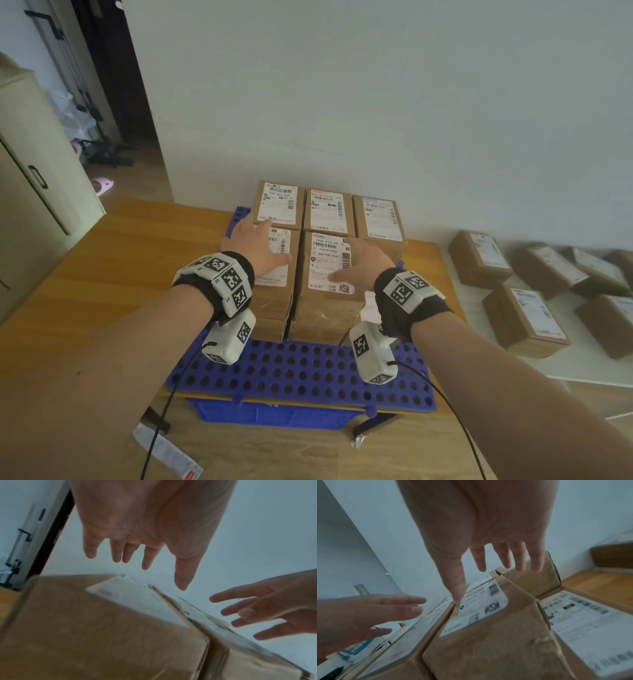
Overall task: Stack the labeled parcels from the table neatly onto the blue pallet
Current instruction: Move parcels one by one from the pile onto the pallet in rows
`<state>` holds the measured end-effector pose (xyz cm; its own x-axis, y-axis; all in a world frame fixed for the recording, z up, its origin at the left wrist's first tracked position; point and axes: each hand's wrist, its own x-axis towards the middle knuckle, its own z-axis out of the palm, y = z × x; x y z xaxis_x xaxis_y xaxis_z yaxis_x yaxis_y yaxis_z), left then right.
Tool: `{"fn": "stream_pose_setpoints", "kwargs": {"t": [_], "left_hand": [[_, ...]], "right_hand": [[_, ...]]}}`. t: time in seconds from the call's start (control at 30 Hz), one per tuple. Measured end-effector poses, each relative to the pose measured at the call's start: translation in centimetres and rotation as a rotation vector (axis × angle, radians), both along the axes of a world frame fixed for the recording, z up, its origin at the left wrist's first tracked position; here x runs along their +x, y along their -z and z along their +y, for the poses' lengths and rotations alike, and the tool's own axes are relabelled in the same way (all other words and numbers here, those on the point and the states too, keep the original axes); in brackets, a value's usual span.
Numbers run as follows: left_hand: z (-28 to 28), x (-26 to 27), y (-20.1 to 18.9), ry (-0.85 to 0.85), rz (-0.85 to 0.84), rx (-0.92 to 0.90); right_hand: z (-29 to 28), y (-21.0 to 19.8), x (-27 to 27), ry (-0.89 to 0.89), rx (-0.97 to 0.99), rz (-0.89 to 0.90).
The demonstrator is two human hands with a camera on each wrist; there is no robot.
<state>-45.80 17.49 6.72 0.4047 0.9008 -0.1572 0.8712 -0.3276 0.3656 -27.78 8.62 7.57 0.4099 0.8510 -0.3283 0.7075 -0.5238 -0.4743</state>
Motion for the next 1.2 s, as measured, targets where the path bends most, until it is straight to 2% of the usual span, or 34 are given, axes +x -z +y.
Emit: {"fn": "stream_pose_setpoints", "kwargs": {"t": [0.17,0.3,0.43,0.63,0.9,1.2], "left_hand": [[-0.4,2.6,-3.0,0.149,0.003,0.069],[-1.5,6.0,-4.7,0.303,-0.014,0.123],[-4.1,10.1,-5.7,0.468,0.006,0.145],[-8.7,15.5,-6.1,0.604,0.053,0.187],[-14.5,23.8,-5.6,0.682,0.143,0.217],[-22.1,36.6,-4.0,0.666,0.224,0.211]], "right_hand": [[-0.5,-2.8,1.4,-0.048,-0.014,-0.236],[-2.7,-4.4,3.4,0.071,0.002,-0.206],[-5.8,-5.4,5.1,0.137,0.029,-0.277],[-10.9,-5.3,9.1,0.258,-0.019,-0.333],[-18.7,-4.5,16.9,0.383,0.028,-0.324],[-26.2,-2.3,29.9,0.378,0.032,-0.261]]}}
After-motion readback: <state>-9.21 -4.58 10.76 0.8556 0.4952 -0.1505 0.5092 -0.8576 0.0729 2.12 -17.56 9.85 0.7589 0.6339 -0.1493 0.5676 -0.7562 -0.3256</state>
